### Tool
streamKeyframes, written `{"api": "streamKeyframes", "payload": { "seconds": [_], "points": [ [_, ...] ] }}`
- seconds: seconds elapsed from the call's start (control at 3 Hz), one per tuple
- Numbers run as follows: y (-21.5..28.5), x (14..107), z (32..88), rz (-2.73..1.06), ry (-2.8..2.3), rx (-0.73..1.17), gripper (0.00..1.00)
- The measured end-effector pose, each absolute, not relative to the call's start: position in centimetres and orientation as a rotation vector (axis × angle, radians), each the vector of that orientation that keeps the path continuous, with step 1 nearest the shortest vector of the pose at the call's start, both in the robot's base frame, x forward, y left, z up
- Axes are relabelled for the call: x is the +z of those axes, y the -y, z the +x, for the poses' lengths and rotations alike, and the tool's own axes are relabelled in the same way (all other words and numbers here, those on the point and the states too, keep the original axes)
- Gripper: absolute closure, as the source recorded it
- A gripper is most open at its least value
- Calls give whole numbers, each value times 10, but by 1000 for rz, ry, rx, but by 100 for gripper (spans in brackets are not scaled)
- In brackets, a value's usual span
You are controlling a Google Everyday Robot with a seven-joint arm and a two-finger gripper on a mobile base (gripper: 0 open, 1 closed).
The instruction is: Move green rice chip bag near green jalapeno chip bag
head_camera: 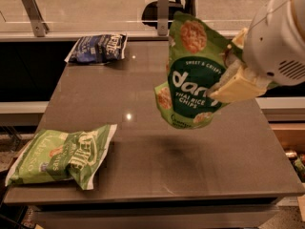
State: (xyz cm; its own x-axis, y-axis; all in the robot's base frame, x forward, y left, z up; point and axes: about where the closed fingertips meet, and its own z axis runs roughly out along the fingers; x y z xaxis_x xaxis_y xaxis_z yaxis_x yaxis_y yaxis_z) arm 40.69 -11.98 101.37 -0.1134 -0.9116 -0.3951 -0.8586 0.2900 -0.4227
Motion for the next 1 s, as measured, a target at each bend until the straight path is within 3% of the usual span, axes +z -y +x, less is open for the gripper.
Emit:
{"api": "streamKeyframes", "payload": {
  "seconds": [1.0],
  "points": [
    [86, 981, 383, -1628, -2101, -22, 100]
  ]
}}
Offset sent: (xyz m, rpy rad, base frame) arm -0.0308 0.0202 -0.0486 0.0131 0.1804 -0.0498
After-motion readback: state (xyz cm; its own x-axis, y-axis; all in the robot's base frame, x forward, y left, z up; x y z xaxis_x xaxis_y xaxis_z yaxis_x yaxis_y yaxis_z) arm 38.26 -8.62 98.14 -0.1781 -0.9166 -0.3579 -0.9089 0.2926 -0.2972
